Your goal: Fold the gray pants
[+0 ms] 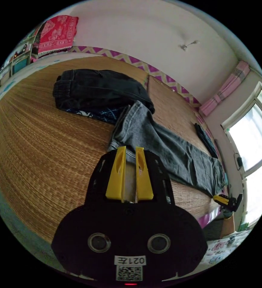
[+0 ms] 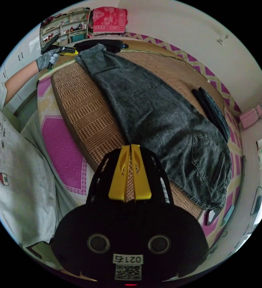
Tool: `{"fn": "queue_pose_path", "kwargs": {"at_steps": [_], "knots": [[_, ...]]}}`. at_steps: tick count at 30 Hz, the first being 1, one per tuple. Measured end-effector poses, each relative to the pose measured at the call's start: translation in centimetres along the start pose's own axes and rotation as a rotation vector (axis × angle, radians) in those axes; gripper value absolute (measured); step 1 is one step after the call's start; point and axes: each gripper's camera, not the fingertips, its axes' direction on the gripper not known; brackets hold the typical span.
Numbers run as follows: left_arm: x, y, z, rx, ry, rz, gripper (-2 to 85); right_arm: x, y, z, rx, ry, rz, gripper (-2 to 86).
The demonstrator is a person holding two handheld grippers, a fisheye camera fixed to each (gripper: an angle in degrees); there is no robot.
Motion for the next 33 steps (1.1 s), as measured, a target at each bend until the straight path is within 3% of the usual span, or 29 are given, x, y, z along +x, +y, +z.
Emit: {"fn": "queue_pose_path", "kwargs": {"at_steps": [4,8,14,19,27,33], "knots": [[-1.1,-1.6,1.4,-0.047,-0.019,-0.034,6.8,0.7,0.6,-0.1,0.030,-0.045,0.054,-0.6],[-3.0,-2.5,2.2,-0.042,0.021,-0.102,0.4,1.8,1.5,-0.3,0.059,-0.110,0.119,-0.5],[-5.1,-2.6,-0.7,-0.007,0.110,-0.105,-0.9,2.3,2.6,-0.5,0.076,-0.133,0.136,-0.8],[-7.2,-2.6,1.2,-0.140,0.077,-0.139,-1.0,2.8,3.4,-0.6,0.080,-0.157,0.142,-1.0],[-9.5,-2.0,2.2,-0.158,0.100,-0.159,-0.9,2.7,4.5,-0.7,0.060,-0.133,0.118,-1.0],[-10.0,1.2,0.0,-0.031,0.151,-0.177,0.5,3.3,6.3,-0.6,0.083,-0.155,0.156,-0.9]]}}
